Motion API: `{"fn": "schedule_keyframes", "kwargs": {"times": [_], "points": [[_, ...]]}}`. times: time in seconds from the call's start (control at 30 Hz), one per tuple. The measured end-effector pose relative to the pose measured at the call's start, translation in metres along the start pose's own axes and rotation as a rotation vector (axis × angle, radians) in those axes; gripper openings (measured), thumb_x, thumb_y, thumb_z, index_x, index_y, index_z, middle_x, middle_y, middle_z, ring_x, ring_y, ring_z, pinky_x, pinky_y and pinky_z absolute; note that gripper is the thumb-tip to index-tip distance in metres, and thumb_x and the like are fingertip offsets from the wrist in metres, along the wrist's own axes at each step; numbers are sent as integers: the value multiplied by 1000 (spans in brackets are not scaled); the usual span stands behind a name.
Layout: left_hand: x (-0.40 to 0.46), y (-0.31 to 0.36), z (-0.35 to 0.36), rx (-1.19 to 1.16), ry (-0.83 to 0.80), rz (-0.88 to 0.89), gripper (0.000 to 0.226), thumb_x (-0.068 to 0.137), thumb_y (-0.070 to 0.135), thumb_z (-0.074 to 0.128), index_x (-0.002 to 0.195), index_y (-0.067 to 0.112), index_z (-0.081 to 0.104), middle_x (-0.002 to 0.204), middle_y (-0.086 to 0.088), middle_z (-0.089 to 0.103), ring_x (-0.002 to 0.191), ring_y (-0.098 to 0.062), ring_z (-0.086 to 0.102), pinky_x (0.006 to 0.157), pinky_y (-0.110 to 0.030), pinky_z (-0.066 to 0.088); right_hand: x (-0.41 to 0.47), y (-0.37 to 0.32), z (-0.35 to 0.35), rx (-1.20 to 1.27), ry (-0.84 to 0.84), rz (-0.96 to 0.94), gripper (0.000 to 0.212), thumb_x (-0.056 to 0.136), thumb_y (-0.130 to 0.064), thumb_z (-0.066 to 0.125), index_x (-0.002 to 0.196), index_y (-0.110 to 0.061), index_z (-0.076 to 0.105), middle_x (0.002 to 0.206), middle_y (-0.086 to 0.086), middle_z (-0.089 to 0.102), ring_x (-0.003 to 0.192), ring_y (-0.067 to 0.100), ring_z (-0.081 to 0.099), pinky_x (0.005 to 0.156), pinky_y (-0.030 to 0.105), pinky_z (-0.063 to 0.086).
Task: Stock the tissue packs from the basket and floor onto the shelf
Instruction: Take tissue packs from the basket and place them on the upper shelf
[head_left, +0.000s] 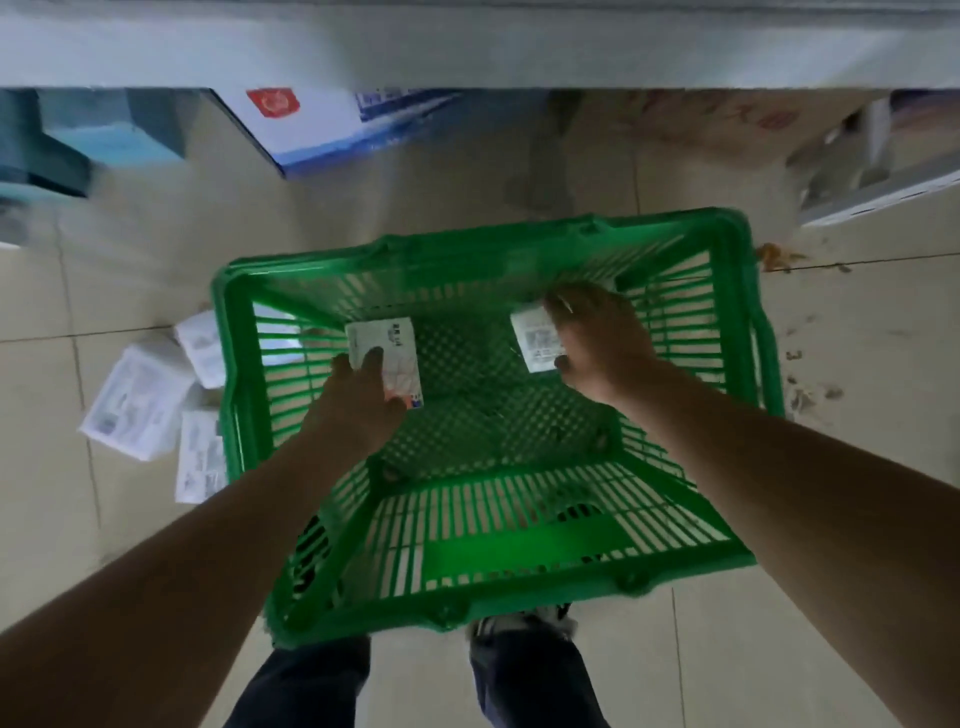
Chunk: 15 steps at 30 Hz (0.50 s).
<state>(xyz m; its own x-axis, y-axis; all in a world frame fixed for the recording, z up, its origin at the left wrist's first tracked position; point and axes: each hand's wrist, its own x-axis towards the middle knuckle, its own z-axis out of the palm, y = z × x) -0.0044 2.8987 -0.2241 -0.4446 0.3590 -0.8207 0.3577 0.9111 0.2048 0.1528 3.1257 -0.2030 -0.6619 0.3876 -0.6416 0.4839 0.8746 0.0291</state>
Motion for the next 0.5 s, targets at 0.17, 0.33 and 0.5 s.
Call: {"fn": "schedule_keyframes", "kwargs": {"times": [0.17,0.33,0.5], "points": [[4,0,33,47,156,46,78,96,35,65,160,16,25,164,-22,12,142,-45,40,105,-52,48,9,-4,26,-26,10,204,98,79,-44,82,157,-25,27,152,12,43,132,39,45,90,46,50],[-2,-9,57,-115,185,165,64,88,21,77,145,10,50,152,-18,32,129,-40,53,102,-46,54,-6,4,58,280,-168,440,113,70,-65,82,155,-15,27,148,19,38,120,41,60,84,42,52],[10,-9,72,-571,182,-131,87,65,24,96,134,8,46,133,-10,56,117,-30,60,93,-42,55,-24,-9,88,828,-168,589,114,63,-60,89,147,-7,34,142,18,48,127,40,55,101,52,53]]}}
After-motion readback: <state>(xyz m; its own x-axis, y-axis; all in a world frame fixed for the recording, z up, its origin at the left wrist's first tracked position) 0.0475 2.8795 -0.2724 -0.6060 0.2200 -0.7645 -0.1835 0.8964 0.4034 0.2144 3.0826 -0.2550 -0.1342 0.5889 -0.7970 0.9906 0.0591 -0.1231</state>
